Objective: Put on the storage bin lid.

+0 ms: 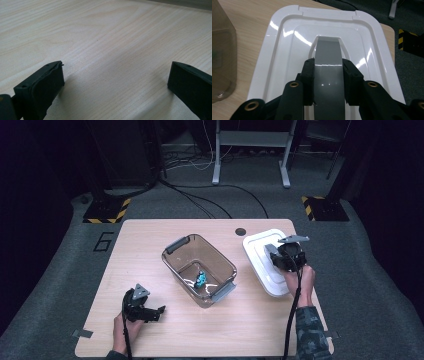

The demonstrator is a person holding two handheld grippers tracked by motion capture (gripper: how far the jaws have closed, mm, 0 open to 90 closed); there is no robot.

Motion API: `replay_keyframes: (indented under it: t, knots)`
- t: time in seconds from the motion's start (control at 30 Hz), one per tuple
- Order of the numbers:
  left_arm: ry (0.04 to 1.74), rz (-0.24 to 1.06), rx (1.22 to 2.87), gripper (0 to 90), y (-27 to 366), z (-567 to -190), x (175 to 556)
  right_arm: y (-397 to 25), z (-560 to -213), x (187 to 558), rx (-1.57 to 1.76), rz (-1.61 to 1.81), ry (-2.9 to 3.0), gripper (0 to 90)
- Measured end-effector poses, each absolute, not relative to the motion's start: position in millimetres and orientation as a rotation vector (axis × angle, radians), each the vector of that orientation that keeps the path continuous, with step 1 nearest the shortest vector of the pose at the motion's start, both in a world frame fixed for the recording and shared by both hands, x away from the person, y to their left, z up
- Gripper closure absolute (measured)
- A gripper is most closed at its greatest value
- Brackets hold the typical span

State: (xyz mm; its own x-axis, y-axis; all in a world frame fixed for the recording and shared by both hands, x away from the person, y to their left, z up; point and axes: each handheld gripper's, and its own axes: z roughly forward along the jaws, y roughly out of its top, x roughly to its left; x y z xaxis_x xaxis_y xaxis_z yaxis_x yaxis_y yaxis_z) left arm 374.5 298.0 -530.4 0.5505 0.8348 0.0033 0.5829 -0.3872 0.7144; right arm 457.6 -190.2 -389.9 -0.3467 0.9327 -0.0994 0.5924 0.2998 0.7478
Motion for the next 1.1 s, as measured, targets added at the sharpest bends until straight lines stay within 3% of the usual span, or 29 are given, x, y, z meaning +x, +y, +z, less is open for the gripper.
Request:
replay_keyframes:
  t: [1.1]
  knots:
    - [1.124, 0.481, 2.126, 0.1, 298.7, -530.0, 374.9, -155.8, -329.3, 459.0, 1.226, 0.877, 2.060, 66.4]
